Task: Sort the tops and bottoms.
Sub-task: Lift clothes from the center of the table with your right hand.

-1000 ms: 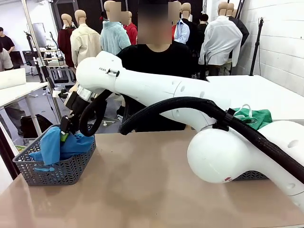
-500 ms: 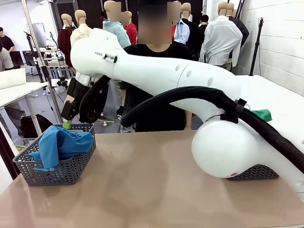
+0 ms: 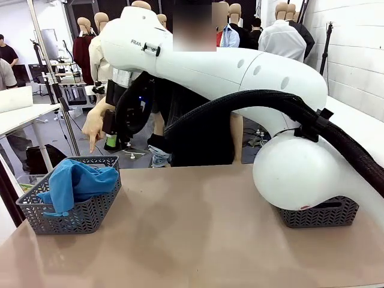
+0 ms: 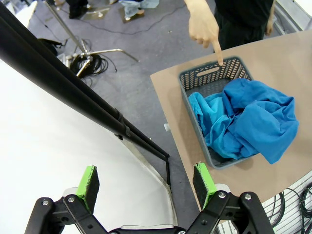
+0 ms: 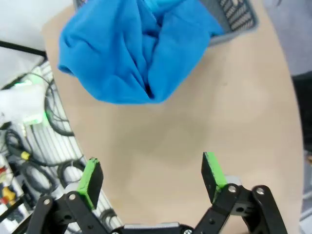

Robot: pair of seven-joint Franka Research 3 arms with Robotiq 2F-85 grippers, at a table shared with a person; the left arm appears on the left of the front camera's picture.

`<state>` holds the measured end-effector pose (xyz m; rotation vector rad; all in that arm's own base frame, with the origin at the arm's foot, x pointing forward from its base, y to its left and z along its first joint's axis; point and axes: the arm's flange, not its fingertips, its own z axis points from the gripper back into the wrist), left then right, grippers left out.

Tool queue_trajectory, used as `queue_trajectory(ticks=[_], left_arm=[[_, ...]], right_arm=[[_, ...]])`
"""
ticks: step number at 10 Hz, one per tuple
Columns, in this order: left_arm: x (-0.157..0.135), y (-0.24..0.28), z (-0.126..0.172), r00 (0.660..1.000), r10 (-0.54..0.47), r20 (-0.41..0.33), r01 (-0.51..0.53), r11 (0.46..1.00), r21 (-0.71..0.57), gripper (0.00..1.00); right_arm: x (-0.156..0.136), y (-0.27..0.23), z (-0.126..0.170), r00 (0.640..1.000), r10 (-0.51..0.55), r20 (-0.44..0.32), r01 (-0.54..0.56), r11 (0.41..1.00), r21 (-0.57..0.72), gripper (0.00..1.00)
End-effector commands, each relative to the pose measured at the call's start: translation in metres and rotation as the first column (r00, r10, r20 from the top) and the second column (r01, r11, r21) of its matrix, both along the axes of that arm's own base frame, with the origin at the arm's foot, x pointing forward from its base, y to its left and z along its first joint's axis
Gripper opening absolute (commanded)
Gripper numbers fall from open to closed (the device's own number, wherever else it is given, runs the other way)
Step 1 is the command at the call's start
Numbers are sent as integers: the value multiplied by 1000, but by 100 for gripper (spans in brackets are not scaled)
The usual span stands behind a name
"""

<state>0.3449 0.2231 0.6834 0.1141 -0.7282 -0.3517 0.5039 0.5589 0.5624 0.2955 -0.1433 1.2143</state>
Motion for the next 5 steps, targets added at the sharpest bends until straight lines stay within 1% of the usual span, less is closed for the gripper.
queue_trajectory(ticks=[1,5], left_arm=[[1,1,1,1000,1,1,-1,1000,1,100],[1,1,1,1000,1,1,-1,1000,1,100]], right_arm=[[-6,9,5,1000,8,21,-9,999,32,100],[-6,9,5,1000,8,21,-9,999,32,100]])
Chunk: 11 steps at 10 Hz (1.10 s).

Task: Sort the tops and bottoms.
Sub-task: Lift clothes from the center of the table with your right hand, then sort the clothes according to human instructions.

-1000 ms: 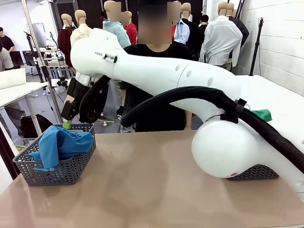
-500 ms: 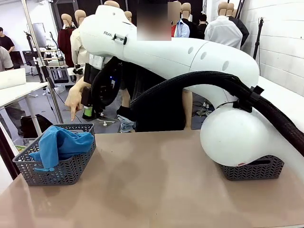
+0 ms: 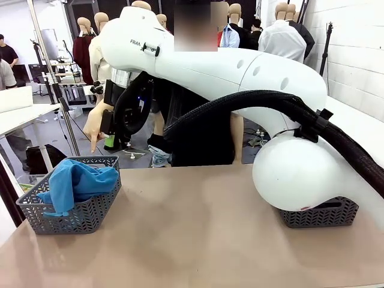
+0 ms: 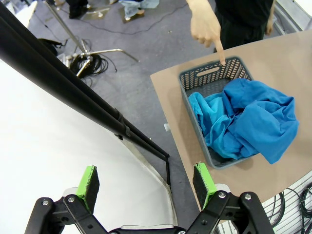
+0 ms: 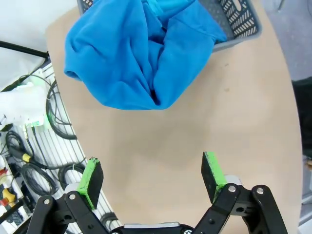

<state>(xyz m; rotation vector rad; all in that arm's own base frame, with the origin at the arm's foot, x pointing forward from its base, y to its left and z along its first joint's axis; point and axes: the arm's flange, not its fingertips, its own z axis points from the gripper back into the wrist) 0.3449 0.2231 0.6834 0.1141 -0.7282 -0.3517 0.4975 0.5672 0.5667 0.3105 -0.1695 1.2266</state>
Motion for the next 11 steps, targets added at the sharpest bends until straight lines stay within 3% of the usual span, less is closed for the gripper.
queue_trajectory(ticks=[1,7,8,9,11], left_arm=[[1,1,1,1000,1,1,-1,1000,1,100],[0,0,0,1000,0,0,0,1000,0,100],[-5,-26,9,995,-88,46,87,996,17,100],[-1,-41,10,991,-124,46,123,992,23,100],[3,-45,9,992,-124,35,123,992,24,100]], right_arm=[[1,1,1,1000,-3,7,3,1000,6,100],[0,0,0,1000,-1,0,1,1000,0,100],[-10,-23,5,999,-8,51,8,1000,0,100],[-11,-33,6,997,-55,63,52,998,46,100],[-13,-34,5,992,-54,115,49,998,47,100]])
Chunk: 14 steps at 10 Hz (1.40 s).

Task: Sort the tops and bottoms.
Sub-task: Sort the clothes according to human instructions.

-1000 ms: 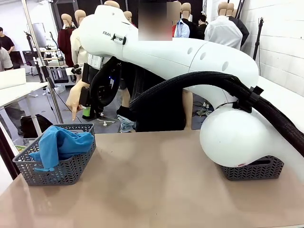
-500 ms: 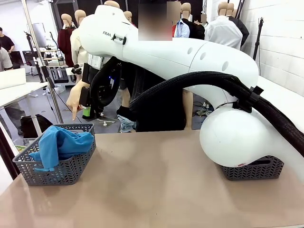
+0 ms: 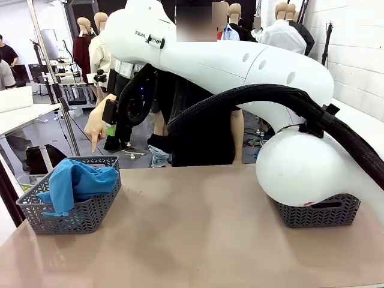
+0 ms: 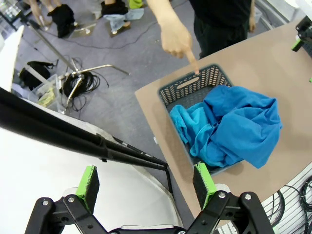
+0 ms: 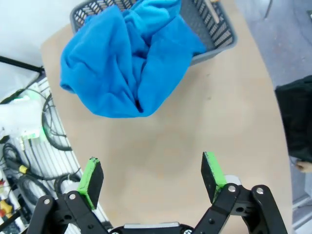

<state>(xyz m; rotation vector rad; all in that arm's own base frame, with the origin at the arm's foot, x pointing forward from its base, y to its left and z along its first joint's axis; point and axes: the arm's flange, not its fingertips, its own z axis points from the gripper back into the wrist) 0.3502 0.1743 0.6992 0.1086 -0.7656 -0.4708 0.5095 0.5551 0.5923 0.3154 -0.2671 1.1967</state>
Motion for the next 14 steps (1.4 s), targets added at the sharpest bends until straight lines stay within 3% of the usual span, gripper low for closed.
queue_trajectory(ticks=[1,2,3,14], left_arm=[[-4,2,-6,1000,-21,2,21,1000,-4,100],[-3,2,-7,1000,-26,-2,26,1000,0,100],[1,-3,-1,1000,-8,-1,8,1000,1,100],[1,-3,-1,1000,-8,-1,8,1000,1,100]], right_arm=[[-25,-28,-23,998,-47,44,48,999,-12,100],[-19,-25,-29,999,-48,18,48,998,-37,100],[3,-1,1,1000,-9,16,9,1000,4,100],[3,-1,1,1000,-9,16,9,1000,4,100]])
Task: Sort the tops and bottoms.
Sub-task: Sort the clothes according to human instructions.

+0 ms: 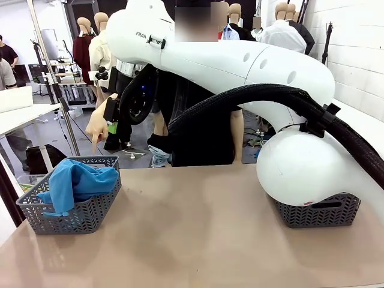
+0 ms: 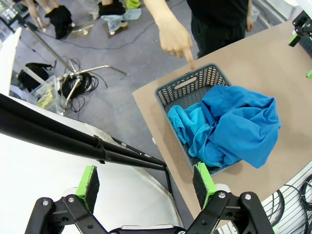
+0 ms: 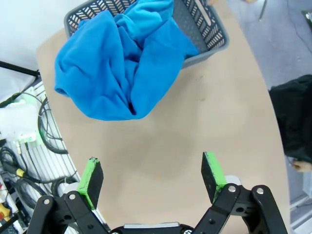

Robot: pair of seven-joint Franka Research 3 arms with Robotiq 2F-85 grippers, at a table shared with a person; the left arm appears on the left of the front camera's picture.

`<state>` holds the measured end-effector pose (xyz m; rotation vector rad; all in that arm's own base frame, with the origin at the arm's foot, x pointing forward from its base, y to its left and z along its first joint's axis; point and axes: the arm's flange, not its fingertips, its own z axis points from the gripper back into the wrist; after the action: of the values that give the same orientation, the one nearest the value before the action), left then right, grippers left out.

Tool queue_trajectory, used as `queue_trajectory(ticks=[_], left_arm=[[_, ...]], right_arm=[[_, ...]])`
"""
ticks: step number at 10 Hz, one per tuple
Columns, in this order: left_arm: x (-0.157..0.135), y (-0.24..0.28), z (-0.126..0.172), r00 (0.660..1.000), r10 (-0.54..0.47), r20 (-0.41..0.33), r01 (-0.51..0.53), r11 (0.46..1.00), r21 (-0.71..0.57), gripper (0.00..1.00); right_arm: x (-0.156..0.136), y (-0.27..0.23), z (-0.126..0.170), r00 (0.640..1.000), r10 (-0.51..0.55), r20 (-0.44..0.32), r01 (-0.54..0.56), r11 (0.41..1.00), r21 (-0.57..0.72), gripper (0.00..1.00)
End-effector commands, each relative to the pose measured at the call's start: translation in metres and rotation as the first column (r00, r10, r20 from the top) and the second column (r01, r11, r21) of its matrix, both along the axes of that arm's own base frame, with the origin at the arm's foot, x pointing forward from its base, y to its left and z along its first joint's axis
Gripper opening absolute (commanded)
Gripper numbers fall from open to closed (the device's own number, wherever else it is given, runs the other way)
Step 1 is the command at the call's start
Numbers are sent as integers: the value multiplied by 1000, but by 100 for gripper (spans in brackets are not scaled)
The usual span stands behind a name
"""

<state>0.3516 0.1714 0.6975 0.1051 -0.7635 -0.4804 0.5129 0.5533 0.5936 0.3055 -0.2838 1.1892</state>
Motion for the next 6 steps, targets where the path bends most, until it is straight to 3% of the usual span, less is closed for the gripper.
queue_trajectory(ticks=[1,4,5,6], left_arm=[[0,0,1,1000,1,2,-1,1000,0,100],[0,0,0,1000,0,0,0,1000,0,100],[-3,-10,10,999,-24,32,24,1000,13,100],[-4,-37,23,992,-95,82,93,995,24,100]], right_arm=[[-1,1,0,1000,1,-1,-1,1000,3,100],[-1,1,0,1000,1,-1,-1,1000,3,100],[0,0,0,1000,0,0,0,1000,0,100],[-20,-37,5,997,-43,59,45,998,-36,100]])
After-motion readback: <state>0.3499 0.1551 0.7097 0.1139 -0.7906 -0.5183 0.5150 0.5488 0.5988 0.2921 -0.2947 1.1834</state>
